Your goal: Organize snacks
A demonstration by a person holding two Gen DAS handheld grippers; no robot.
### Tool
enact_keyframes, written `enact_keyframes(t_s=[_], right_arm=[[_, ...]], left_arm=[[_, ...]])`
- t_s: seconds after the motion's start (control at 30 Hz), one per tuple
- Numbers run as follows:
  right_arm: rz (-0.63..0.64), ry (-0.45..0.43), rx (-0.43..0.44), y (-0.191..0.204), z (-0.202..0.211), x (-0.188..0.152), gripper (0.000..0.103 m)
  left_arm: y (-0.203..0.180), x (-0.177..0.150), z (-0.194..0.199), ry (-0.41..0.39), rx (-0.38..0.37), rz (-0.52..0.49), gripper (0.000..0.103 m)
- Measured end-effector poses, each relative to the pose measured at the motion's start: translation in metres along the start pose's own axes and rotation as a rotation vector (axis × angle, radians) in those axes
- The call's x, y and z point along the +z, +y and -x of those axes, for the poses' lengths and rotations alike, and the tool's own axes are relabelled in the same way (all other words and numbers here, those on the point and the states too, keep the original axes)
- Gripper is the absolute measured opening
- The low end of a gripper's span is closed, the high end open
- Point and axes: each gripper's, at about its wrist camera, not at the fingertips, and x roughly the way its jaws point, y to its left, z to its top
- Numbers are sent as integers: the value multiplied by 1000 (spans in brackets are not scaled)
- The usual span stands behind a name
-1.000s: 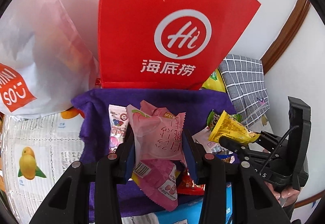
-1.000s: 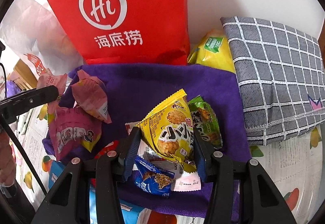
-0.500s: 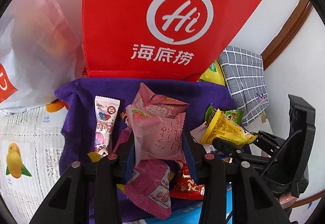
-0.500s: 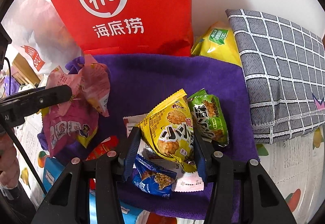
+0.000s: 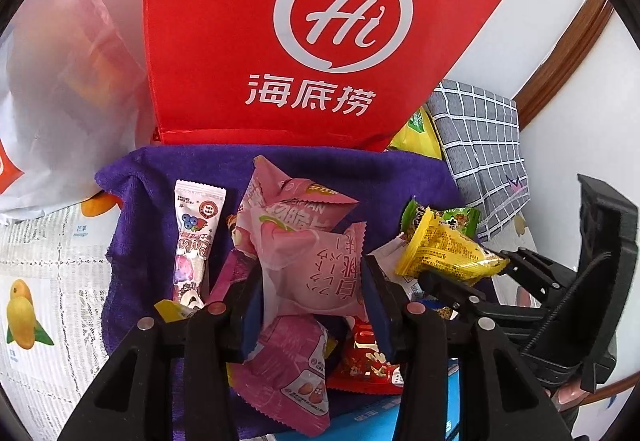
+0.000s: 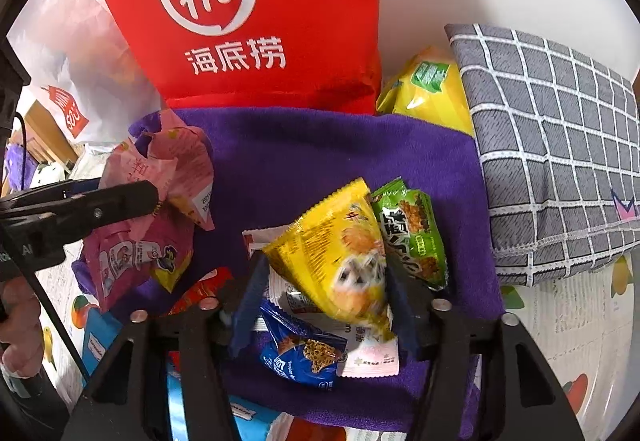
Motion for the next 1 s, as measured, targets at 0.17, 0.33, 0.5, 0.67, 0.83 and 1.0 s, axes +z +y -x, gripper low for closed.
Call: enact_keyframes(t_s=[0.17,0.33,0.5,0.67,0.83,1.0], right_arm=[[-8,-32,6,-4,8,-1,76],[-17,-18,2,-4,13,-2,77],[-30,-37,5,-3,28,-7,78],[-38,-60,-11,0,47,-13,79],[-50,-73,-13,5,62,-19,79],[-64,-92,-18,10,81,-27,79]], left_arm=[[-3,-1,0,4,-4,-6,46],[-9,-2,4,14,13,-28,65],[-16,-5,17,0,52,-50,73],[-21,-9,33,-17,61,-58,75],[-23,-16,51,-30,60,-61,75],[-28,-29,70,-43,59,-61,75]])
